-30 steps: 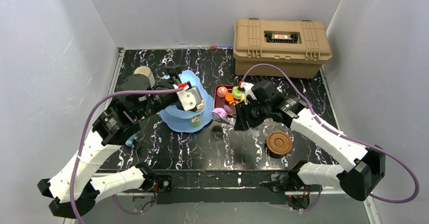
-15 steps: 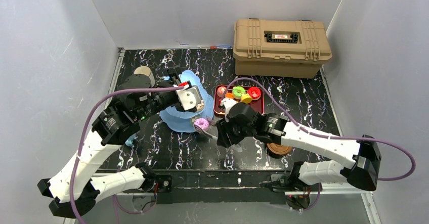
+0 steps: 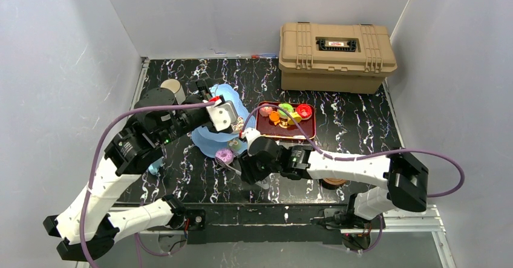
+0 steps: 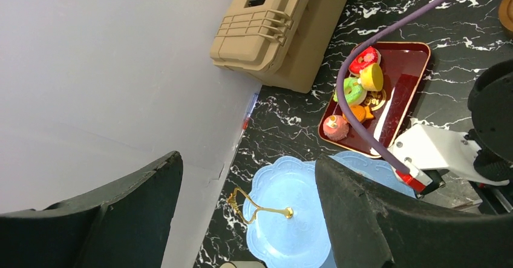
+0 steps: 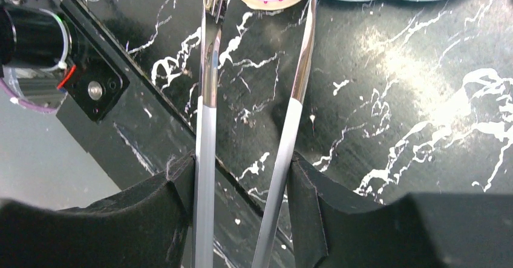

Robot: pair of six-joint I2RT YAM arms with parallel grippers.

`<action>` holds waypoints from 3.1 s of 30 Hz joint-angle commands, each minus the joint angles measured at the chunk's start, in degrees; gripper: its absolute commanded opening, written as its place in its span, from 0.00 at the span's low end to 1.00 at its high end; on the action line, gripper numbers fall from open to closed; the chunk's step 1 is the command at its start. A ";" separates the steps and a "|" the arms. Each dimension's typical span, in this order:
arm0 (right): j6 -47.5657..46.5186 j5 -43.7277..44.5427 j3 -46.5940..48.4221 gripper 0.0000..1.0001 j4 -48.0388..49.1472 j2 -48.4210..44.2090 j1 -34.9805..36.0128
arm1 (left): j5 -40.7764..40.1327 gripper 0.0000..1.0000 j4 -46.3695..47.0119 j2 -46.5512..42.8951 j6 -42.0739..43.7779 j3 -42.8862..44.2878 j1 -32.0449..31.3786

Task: Serve the afternoon tea
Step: Place the desert on the desert table.

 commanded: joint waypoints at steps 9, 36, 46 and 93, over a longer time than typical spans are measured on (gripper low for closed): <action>1.20 3.53 2.26 0.11 14.39 5.42 0.50 | -0.01 0.78 -1.13 -1.37 -0.08 1.17 0.21; 2.09 7.07 2.58 0.28 20.12 13.28 0.59 | 0.30 0.79 -0.40 -2.69 0.52 -0.65 0.19; 1.83 4.73 3.20 0.50 16.93 11.75 0.83 | 0.34 0.81 -0.08 -2.78 0.76 -0.63 0.18; 3.02 9.83 -5.67 0.64 -0.05 -11.24 0.41 | 0.95 0.80 -0.08 -2.43 -0.32 -0.74 0.16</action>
